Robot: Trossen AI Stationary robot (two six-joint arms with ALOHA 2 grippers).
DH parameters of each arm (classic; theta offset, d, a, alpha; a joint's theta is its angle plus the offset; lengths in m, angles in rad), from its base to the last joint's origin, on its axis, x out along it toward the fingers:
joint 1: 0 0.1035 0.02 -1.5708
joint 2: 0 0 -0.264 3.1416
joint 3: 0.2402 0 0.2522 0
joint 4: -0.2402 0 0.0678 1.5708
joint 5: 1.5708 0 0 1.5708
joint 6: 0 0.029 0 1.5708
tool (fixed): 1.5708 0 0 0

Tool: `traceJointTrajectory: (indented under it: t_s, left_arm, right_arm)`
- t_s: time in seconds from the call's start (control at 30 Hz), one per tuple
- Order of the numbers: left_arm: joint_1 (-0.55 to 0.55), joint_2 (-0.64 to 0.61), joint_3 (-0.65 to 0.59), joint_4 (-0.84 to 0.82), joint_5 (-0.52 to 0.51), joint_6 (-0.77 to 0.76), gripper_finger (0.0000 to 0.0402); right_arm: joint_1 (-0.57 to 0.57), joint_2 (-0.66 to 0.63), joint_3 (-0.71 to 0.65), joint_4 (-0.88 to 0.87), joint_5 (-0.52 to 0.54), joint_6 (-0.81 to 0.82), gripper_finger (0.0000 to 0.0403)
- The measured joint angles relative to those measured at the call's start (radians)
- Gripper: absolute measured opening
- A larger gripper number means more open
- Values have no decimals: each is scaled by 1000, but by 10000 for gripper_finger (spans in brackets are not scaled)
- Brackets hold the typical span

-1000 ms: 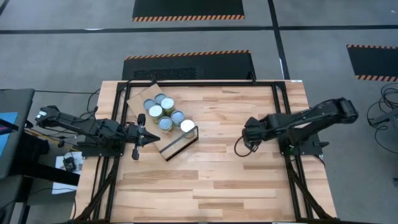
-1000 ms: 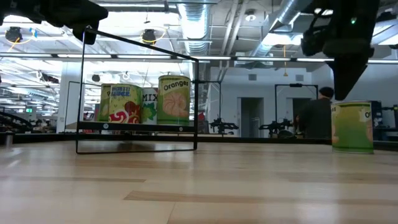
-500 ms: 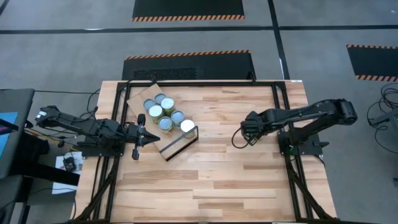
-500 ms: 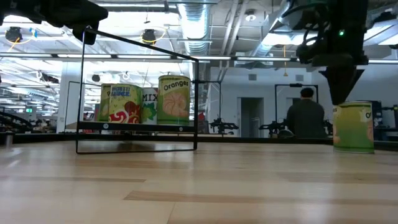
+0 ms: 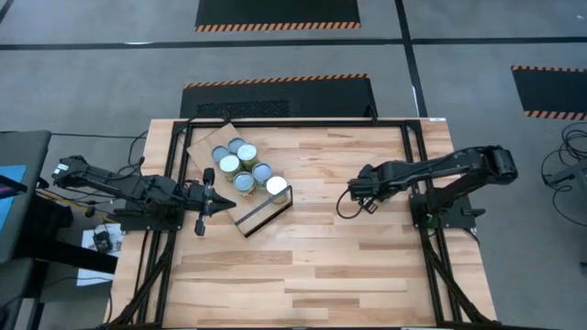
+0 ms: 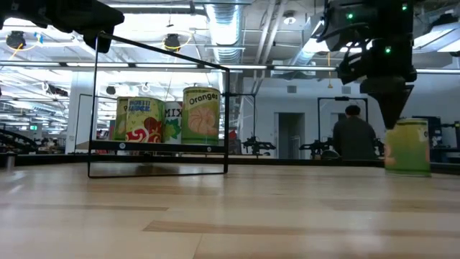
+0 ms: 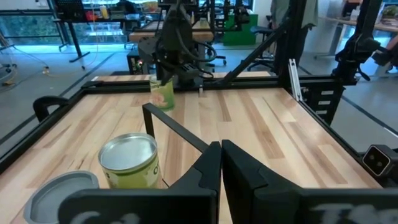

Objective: Pick and place cans onto a shelf
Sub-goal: Put the large canned oranges on the shelf

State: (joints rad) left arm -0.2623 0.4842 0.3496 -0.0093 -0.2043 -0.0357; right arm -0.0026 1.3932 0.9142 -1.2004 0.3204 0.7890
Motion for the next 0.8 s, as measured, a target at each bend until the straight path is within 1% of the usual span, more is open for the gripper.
traceJointTrajectory:
  t_s: [0.13,0.23,0.43,0.6,0.7,0.8]
  left_arm:
    - [0,0,0,0,0,0,4]
    - [0,0,0,1,0,0,4]
    - [0,0,0,1,0,0,4]
    - [0,0,0,1,0,2,4]
    - [0,0,0,1,0,7,4]
    - [0,0,0,1,-1,14,4]
  right_arm:
    - [12,-26,1,10,-10,-6,36]
    - [35,-37,24,24,-41,-21,9]
    - [93,-36,121,55,-75,-53,9]
    - [171,-24,225,114,-71,-57,4]
    - [228,11,289,172,-64,-57,6]
    - [287,85,376,237,-55,-90,6]
